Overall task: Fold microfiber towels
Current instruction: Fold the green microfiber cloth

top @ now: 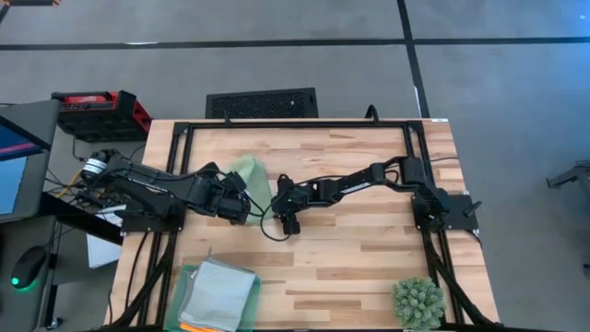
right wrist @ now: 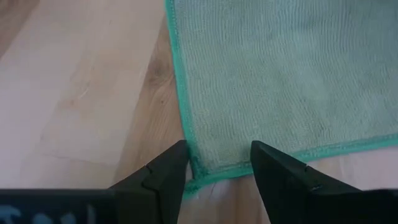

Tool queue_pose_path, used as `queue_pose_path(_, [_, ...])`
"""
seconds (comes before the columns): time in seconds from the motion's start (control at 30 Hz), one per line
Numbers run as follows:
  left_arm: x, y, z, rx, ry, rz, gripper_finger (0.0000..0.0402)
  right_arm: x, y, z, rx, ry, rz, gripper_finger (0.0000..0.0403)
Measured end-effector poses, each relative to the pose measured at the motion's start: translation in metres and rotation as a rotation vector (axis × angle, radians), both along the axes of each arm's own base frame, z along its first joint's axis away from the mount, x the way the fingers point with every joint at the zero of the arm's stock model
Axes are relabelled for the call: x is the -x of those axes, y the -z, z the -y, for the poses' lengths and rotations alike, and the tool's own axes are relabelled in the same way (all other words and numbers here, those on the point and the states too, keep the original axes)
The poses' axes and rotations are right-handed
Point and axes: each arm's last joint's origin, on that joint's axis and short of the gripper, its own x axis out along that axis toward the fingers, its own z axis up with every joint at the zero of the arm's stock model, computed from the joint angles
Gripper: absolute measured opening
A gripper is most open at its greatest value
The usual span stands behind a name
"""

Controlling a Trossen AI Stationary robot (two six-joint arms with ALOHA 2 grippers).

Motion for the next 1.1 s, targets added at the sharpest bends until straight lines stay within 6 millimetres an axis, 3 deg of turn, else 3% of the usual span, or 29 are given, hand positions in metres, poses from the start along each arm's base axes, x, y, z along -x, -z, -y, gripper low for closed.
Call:
queue_pose_path(0.33, [0.000,0.000,0.000,0.017,0.001,-0.004,0.0000,0.004,0.003,0.008,-0.082,0.110,-0.058,0.0188])
queue_pose_path(0.47, [0.000,0.000,0.001,0.032,0.003,-0.007,0.0000,0.005,0.004,0.011,-0.120,0.163,-0.070,0.0144])
queue_pose_path(0.63, [0.000,0.001,0.001,0.039,-0.010,0.001,0.0000,0.006,0.005,0.012,-0.137,0.199,-0.092,0.0055])
queue_pose_path(0.73, [0.000,0.000,0.001,0.032,-0.017,0.010,0.0000,0.008,-0.003,0.012,-0.141,0.218,-0.089,0.0014])
queue_pose_path(0.9, [-0.002,-0.001,0.004,-0.034,-0.007,0.057,0.0000,0.018,-0.024,0.006,-0.053,0.273,-0.106,0.0021])
queue_pose_path(1.1, [-0.003,-0.003,0.007,-0.126,0.003,0.105,0.0000,0.035,-0.072,0.004,0.056,0.340,-0.100,0.0011])
